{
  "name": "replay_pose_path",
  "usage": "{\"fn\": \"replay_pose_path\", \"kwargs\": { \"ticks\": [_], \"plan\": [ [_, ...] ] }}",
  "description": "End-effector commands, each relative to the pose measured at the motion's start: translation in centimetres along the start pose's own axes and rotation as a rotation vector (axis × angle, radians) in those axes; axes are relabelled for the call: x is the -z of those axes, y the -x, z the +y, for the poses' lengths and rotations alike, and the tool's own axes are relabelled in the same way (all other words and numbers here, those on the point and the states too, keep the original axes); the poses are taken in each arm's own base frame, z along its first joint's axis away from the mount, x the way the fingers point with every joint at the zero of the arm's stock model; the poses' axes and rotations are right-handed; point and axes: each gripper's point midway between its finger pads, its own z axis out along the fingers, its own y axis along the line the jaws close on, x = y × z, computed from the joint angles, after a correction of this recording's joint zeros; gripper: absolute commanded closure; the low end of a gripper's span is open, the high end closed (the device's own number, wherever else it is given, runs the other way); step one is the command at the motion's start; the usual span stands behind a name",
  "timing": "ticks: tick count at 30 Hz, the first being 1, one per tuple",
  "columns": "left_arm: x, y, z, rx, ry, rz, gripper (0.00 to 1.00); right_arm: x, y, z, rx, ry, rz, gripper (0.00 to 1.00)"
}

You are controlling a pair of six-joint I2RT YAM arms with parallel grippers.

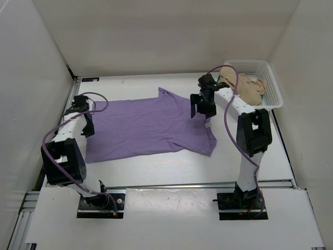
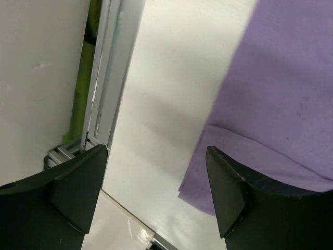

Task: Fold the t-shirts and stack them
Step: Fold the flattened tshirt in 1/3 of the way

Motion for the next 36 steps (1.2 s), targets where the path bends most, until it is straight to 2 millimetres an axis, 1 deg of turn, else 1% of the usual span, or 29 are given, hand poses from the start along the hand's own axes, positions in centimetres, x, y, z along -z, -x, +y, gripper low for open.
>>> {"fn": "replay_pose_path", "kwargs": {
  "ticks": [1,2,3,4,5,7,8,10,11,13,14,15,16,17,18,19,21,22,23,24,25,26,27,28,29,31,32,34,36],
  "plan": [
    [2.5,-1.8,1.4,0.085,-0.175,0.086,0.13,5.1,-1.5,-1.2,-0.066,-0.022,-0.041,0.18],
    [2.4,-3.0,0.9,0.08,-0.204,0.125,0.13,5.2,-2.4,-1.6,-0.093,-0.011,-0.032,0.18],
    [2.6,-3.9,0.2,0.072,-0.242,0.149,0.14,5.2,-3.7,-1.7,-0.124,0.007,-0.004,0.18],
    [2.5,-5.2,-0.4,0.058,-0.263,0.185,0.14,4.8,-6.0,-2.3,-0.142,0.021,0.038,0.18],
    [2.3,-6.9,-1.1,0.045,-0.283,0.222,0.14,4.7,-7.3,-2.2,-0.16,0.038,0.061,0.19],
    [2.0,-8.5,-2.0,0.028,-0.308,0.27,0.14,4.7,-8.8,-1.8,-0.16,0.083,0.064,0.21],
    [1.4,-9.2,-2.4,0.024,-0.308,0.282,0.14,3.9,-11.1,-2.0,-0.175,0.086,0.11,0.22],
    [0.7,-9.5,-2.6,0.028,-0.306,0.297,0.15,3.4,-11.8,-1.6,-0.174,0.13,0.105,0.24],
    [0.3,-10.3,-3.0,0.013,-0.308,0.334,0.17,3.4,-12.5,-1.5,-0.175,0.14,0.118,0.26],
    [-0.4,-10.2,-3.5,0.011,-0.318,0.343,0.17,2.7,-13.5,-1.7,-0.188,0.134,0.136,0.29],
    [-0.7,-10.7,-3.8,0.001,-0.319,0.37,0.18,2.5,-13.6,-1.8,-0.187,0.135,0.133,0.3],
    [-1.1,-10.2,-3.9,0.004,-0.319,0.361,0.2,2.3,-13.7,-1.8,-0.189,0.132,0.142,0.35],
    [-1.2,-10.4,-4.0,0.0,-0.32,0.373,0.22,1.7,-14.3,-1.8,-0.192,0.138,0.161,0.38],
    [-1.5,-10.0,-4.1,0.004,-0.319,0.363,0.25,1.6,-14.5,-1.7,-0.194,0.144,0.172,0.41],
    [-1.5,-10.1,-4.3,0.002,-0.329,0.373,0.29,1.5,-14.8,-1.8,-0.196,0.142,0.181,0.46],
    [-1.7,-10.4,-4.4,-0.003,-0.329,0.386,0.44,1.2,-15.0,-1.8,-0.198,0.138,0.191,0.62],
    [-1.9,-10.3,-4.6,-0.003,-0.329,0.386,0.64,1.2,-15.1,-2.8,-0.206,0.098,0.189,0.85],
    [-1.9,-10.3,-4.6,-0.003,-0.329,0.386,0.75,1.2,-15.3,-3.1,-0.216,0.077,0.196,1.0],
    [-2.2,-10.1,-4.1,-0.005,-0.302,0.377,0.9,1.5,-15.6,-3.7,-0.228,0.054,0.207,1.0],
    [-2.4,-10.4,-4.0,-0.007,-0.288,0.375,0.9,1.9,-15.4,-3.8,-0.226,0.044,0.197,1.0],
    [-2.6,-10.6,-3.9,-0.01,-0.274,0.376,0.9,2.5,-15.0,-4.7,-0.251,0.032,0.18,1.0],
    [-2.7,-10.6,-3.7,-0.013,-0.261,0.376,0.9,3.0,-15.1,-5.0,-0.255,0.027,0.187,1.0],
    [-3.1,-10.4,-3.0,-0.004,-0.229,0.366,0.9,3.3,-15.0,-5.8,-0.28,0.011,0.182,1.0],
    [-3.1,-10.0,-2.8,0.003,-0.216,0.344,0.9,4.0,-14.0,-6.0,-0.288,0.015,0.155,1.0],
    [-3.3,-10.0,-2.4,0.009,-0.201,0.348,0.9,4.4,-14.1,-6.3,-0.301,0.009,0.164,1.0],
    [-3.3,-9.7,-1.7,0.012,-0.166,0.33,0.9,5.0,-13.1,-6.9,-0.326,0.008,0.137,1.0],
    [-3.5,-9.4,-1.5,0.015,-0.153,0.319,0.9,5.3,-12.3,-6.8,-0.323,0.013,0.115,1.0],
    [-3.5,-9.1,-1.0,0.015,-0.128,0.311,0.9,5.0,-11.5,-7.8,-0.351,-0.004,0.113,1.0],
    [-3.5,-9.1,-1.0,0.015,-0.128,0.311,0.9,4.3,-10.5,-7.3,-0.345,0.026,0.132,1.0]
  ]
}}
